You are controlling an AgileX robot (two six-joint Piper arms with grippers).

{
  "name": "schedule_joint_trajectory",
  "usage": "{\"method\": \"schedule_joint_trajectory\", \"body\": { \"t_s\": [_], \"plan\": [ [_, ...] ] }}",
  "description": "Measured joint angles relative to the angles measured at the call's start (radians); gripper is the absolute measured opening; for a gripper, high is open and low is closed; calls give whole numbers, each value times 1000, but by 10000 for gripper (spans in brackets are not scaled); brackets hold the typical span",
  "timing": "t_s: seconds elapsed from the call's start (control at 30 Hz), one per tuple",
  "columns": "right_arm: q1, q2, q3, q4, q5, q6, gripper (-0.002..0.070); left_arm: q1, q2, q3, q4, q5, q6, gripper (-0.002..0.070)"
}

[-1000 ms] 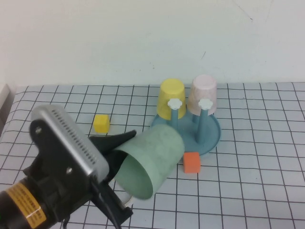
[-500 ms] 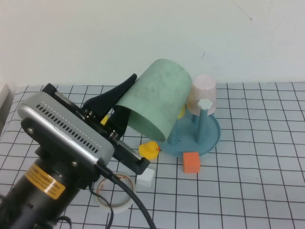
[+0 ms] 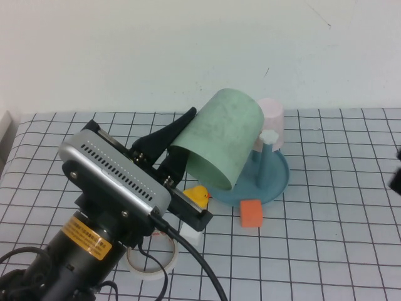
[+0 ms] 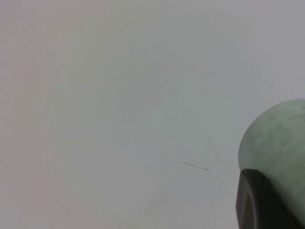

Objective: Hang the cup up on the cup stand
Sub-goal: Adjust the cup with two arms

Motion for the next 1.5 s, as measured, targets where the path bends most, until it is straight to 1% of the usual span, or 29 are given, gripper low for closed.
{"method": "schedule_joint_trajectory", "body": {
  "t_s": [0.1,0.2,0.4,0.53,0.8,1.2,1.27,1.33,1.37,1.5],
  "plan": [
    [15,161,-101,0,86,-43,685,0,0,0,-2,0,-14,6],
    [83,292,-188,0,103,-77,686,0,0,0,-2,0,-31,6],
    [288,488,-358,0,3,-138,686,0,0,0,-30,0,-38,6],
    [369,586,-456,0,-50,-156,687,0,0,0,-54,0,-42,6],
    [450,715,-580,3,-60,-159,687,0,0,0,-58,0,-42,6],
    [520,773,-664,15,-111,-159,687,0,2,0,-85,1,-60,6],
    [522,775,-665,15,-107,-159,671,0,2,0,-87,-3,-62,6],
    [522,777,-665,15,-107,-156,622,0,2,0,-87,-3,-64,6],
    [522,777,-665,15,-107,-153,610,0,2,0,-87,-4,-64,6],
    [522,778,-665,15,-103,-134,601,0,2,0,-87,-5,-66,6]
  ]
}}
